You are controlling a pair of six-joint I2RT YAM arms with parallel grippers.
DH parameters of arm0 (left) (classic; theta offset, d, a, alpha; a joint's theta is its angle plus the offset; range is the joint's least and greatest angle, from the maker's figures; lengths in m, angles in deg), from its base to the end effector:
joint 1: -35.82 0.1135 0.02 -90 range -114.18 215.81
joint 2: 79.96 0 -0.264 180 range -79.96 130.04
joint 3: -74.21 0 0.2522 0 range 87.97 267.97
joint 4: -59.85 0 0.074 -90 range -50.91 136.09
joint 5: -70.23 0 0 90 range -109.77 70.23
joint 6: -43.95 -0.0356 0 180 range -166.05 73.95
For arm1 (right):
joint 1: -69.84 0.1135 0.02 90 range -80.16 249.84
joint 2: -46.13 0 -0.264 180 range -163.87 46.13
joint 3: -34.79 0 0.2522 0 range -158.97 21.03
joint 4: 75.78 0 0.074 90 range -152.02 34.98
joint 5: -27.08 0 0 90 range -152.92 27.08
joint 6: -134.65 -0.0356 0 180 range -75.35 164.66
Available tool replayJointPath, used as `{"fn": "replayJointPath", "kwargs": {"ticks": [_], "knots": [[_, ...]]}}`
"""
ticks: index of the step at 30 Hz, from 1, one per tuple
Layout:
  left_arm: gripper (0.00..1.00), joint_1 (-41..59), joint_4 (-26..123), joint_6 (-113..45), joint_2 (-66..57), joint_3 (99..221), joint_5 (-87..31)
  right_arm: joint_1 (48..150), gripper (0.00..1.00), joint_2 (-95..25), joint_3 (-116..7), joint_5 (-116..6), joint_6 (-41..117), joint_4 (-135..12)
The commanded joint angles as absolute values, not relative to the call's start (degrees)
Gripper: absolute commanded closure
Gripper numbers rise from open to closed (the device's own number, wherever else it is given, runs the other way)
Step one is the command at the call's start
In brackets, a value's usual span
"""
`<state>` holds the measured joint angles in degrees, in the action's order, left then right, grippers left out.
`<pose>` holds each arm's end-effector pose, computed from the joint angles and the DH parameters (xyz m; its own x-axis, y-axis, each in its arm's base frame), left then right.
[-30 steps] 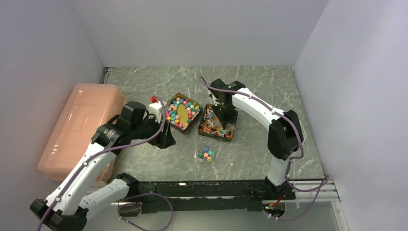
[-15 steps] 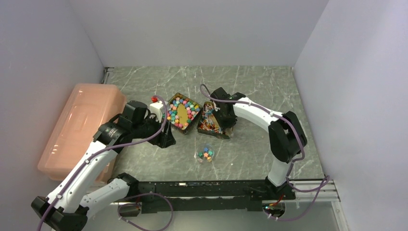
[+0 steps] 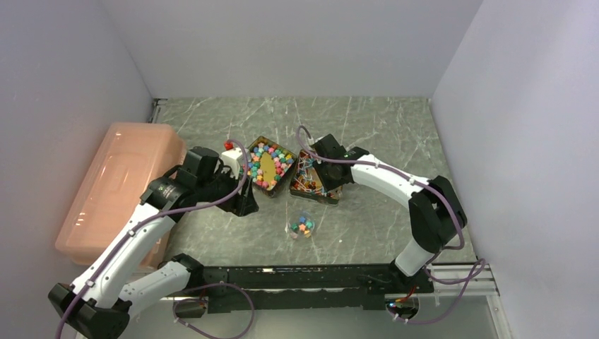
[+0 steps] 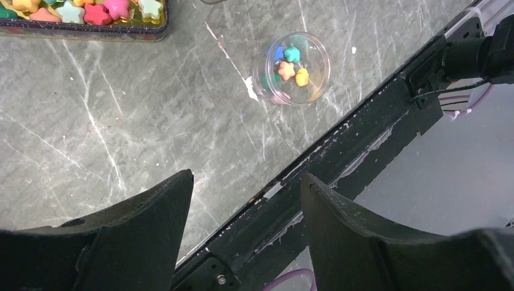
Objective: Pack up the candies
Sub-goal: Scoop the fake candies from the storage box.
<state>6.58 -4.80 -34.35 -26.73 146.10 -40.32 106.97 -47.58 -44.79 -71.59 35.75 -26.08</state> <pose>0.1470 -0.0966 0.3285 -0.7504 0.2025 -0.6292 0.5290 0.7547 -0.3881 0.2662 0.1948 0.2174 -0.7910 -0.4071 -0.4567 -0.4265 0.9021 -0.0654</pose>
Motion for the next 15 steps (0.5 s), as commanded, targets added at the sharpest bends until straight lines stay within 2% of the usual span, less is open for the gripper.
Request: {"fn": "replayJointPath", "kwargs": {"ticks": [1, 15], "knots": [[0.29, 6.4, -5.0, -34.8, -26.2, 147.8, -39.6, 108.2, 1.00, -44.8, -44.2, -74.6, 36.3, -30.9], [0.29, 6.4, -3.2, -33.4, -26.4, 146.6, -37.8, 110.3, 1.00, -31.2, -37.5, -75.3, 34.3, -29.0]]}}
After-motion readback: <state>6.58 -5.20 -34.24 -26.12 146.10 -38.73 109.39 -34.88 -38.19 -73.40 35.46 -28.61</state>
